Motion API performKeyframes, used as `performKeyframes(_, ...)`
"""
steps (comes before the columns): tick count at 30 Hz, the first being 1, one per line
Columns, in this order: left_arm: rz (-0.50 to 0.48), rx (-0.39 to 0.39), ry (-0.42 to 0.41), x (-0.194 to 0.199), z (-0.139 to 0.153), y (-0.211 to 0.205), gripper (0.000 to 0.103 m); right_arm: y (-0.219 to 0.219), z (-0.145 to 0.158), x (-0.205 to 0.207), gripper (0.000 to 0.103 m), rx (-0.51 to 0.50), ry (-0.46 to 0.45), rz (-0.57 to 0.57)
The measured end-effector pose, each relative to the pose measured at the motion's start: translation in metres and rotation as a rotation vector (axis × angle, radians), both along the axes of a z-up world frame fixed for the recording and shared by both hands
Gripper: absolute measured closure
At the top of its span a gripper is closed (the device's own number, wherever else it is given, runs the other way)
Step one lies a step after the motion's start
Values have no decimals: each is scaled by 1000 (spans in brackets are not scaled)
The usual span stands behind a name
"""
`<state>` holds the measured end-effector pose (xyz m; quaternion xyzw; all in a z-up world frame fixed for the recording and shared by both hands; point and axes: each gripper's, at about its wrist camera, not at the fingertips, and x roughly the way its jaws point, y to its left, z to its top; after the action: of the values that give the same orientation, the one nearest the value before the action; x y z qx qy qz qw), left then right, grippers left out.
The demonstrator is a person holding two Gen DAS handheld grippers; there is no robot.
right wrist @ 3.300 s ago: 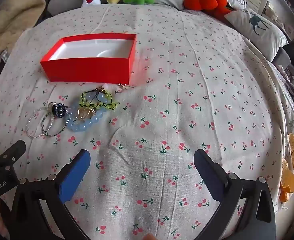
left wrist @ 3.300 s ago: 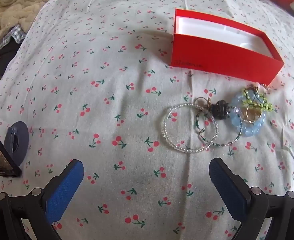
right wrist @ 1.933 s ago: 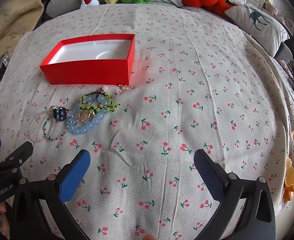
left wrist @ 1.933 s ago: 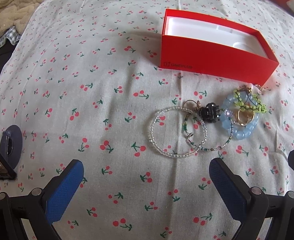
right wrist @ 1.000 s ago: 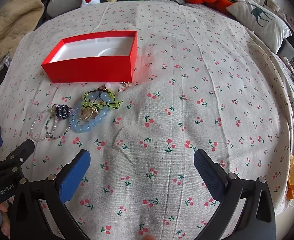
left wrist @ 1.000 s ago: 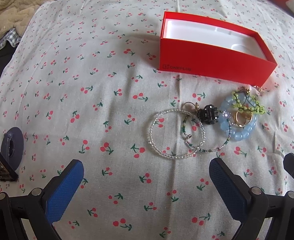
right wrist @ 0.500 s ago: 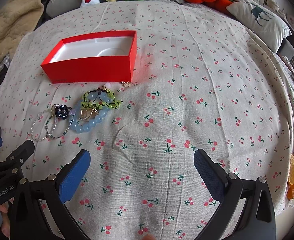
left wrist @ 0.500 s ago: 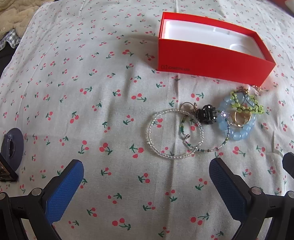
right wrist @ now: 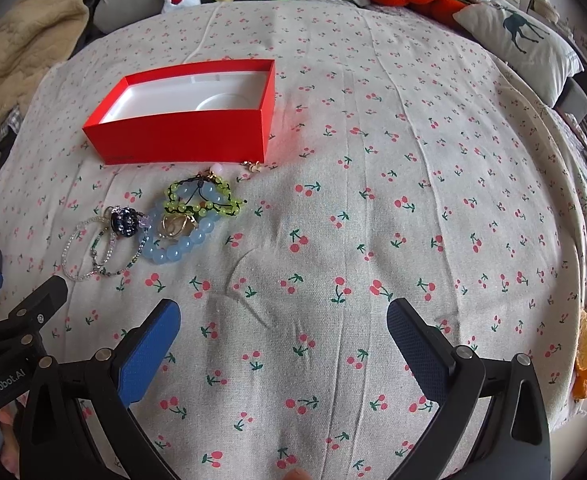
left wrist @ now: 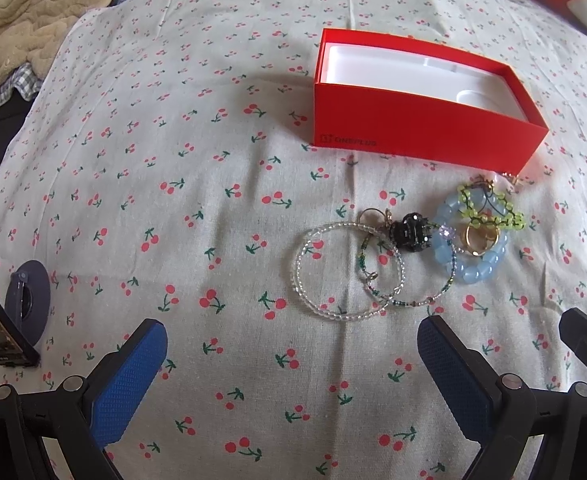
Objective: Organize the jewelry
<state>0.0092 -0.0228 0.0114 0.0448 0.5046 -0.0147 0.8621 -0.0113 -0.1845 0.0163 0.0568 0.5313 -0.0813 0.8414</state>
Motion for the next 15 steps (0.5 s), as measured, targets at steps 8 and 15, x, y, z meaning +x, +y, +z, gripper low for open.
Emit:
performKeyframes(8, -2, 3, -6, -2, 1, 1, 0, 0, 0, 0, 0, -1, 0, 0)
performKeyframes(15, 0, 0, -6, -3, 2, 2, 0, 4, 2, 1, 0, 5, 2, 11)
